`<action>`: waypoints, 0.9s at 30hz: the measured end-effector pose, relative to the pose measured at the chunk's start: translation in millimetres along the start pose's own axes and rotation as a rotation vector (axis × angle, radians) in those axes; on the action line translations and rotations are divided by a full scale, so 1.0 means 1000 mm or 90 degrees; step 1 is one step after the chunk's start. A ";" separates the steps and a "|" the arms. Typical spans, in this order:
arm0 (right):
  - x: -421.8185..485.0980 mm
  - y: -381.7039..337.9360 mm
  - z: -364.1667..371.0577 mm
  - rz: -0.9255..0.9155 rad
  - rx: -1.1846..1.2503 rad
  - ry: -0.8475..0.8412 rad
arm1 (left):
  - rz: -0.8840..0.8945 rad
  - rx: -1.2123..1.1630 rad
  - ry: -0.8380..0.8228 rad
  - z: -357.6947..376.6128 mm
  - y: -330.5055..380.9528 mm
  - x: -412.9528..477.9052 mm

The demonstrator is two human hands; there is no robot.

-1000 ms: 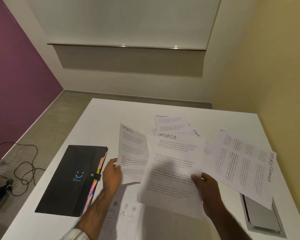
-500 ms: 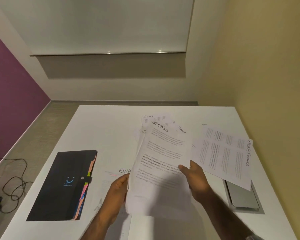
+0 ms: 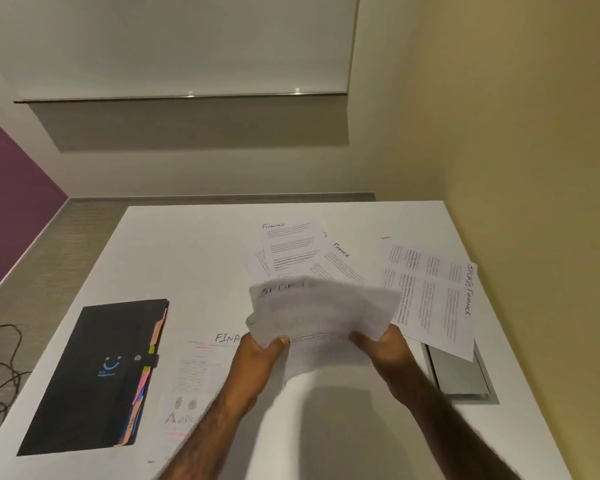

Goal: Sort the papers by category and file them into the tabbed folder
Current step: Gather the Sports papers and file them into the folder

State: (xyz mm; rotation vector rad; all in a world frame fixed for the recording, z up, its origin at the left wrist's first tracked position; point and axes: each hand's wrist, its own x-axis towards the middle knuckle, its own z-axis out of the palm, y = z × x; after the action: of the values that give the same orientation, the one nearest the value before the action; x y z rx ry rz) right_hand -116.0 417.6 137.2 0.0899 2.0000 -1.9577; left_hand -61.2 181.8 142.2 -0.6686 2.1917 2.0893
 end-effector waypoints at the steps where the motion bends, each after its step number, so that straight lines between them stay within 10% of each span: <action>1: -0.001 0.003 -0.001 0.000 -0.002 0.026 | 0.010 0.001 0.002 0.004 -0.003 -0.002; 27: -0.003 0.055 -0.024 0.081 -0.242 0.131 | -0.071 0.093 -0.028 0.048 -0.066 0.012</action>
State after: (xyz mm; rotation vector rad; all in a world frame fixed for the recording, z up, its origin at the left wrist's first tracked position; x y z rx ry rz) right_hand -102.5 444.3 84.8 0.3267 2.3967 -1.5137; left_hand -62.7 224.7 72.0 -0.7081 2.2024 1.8525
